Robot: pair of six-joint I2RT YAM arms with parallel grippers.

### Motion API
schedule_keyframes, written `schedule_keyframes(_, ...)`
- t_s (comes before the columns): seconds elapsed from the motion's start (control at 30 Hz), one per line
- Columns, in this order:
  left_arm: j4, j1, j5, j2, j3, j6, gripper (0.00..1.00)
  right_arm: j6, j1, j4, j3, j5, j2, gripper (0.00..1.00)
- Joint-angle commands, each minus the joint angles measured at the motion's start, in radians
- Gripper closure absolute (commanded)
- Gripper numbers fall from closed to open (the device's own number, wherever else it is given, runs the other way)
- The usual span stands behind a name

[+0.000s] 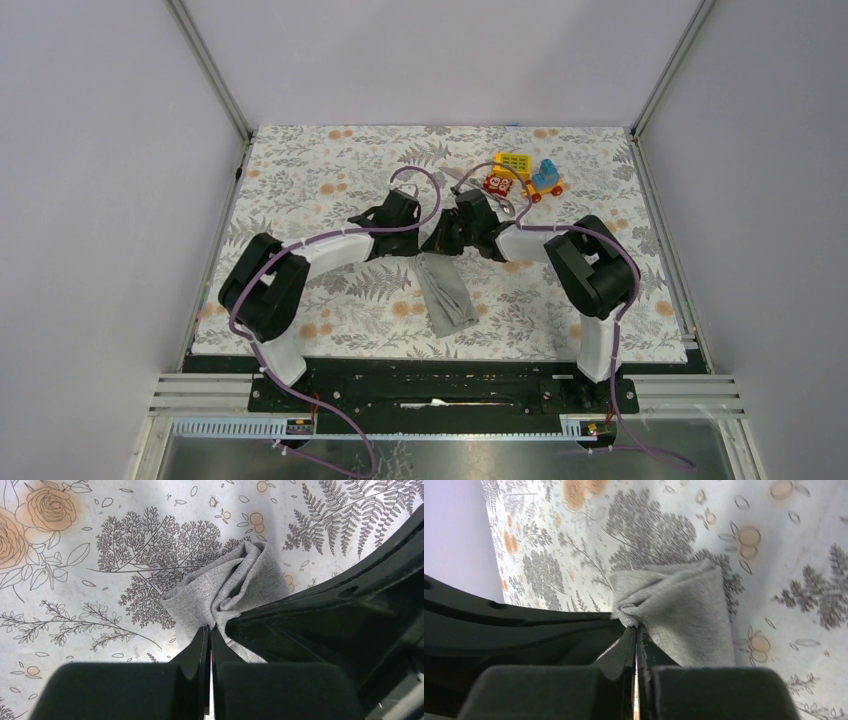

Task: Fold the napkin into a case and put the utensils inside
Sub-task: Grasp the top corner of the smaller rectangle folded napkin from the folded napkin.

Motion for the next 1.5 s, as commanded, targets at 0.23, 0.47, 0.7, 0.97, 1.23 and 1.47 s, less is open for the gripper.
schedule_keyframes(0.23, 0.141, -0.002, 0.02, -0.118, -0.061, -0.002, 1.0, 0.146, 0.009, 0.118, -0.048, -0.028, -0.005, 1.0)
schedule_keyframes(0.47, 0.143, 0.0, 0.042, -0.079, -0.075, -0.036, 1.0, 0.293, -0.003, 0.399, -0.017, -0.16, 0.103, 1.0)
schedule_keyframes(0.7, 0.161, 0.019, 0.032, -0.079, -0.143, -0.054, 1.0, 0.498, -0.025, 0.686, -0.049, -0.257, 0.173, 0.77)
schedule_keyframes(0.97, 0.148, 0.039, 0.029, -0.095, -0.156, -0.042, 1.0, 0.382, -0.049, 0.544, -0.168, -0.268, 0.057, 0.65)
schedule_keyframes(1.23, 0.153, 0.041, 0.049, -0.098, -0.157, -0.042, 1.0, 0.281, -0.055, 0.427, -0.155, -0.232, 0.027, 0.74)
schedule_keyframes(1.47, 0.154, 0.042, 0.055, -0.11, -0.152, -0.04, 1.0, 0.225, -0.05, 0.347, -0.08, -0.2, 0.087, 1.0)
